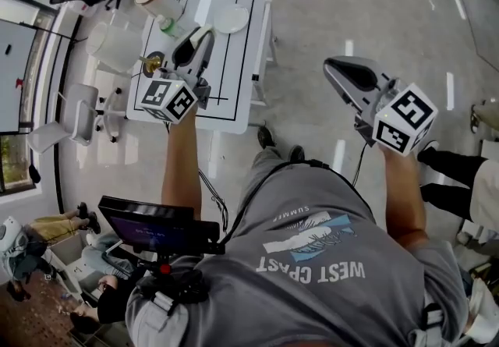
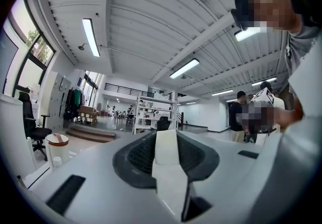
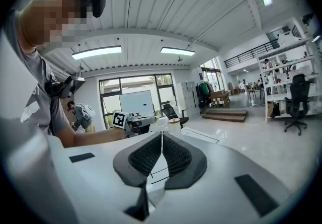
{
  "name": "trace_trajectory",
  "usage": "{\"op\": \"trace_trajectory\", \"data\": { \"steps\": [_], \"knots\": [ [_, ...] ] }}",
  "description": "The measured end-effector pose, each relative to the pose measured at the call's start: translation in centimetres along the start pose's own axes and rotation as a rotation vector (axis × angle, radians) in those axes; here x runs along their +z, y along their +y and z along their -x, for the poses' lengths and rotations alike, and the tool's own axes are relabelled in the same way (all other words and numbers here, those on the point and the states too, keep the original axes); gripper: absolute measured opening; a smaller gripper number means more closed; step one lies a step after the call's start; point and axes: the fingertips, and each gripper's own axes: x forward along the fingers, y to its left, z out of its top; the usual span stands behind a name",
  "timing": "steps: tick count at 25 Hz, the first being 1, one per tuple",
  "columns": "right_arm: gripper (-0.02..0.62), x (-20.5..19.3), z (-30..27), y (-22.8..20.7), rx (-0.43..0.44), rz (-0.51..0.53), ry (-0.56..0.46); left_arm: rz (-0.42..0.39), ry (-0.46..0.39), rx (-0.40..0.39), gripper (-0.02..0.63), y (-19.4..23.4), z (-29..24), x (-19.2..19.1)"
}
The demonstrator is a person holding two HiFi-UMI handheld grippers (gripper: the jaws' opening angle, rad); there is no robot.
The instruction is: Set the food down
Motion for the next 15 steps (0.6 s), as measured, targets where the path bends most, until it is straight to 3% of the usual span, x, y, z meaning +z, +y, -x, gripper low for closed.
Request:
{"op": "trace_trajectory", "data": {
  "steps": [15],
  "knots": [
    [0.008,-4.3,1.3,-6.6,-0.122,-0.130,0.033,-0.032,0.295,0.063,0.104,10.2,-11.7,-12.4]
  ]
}}
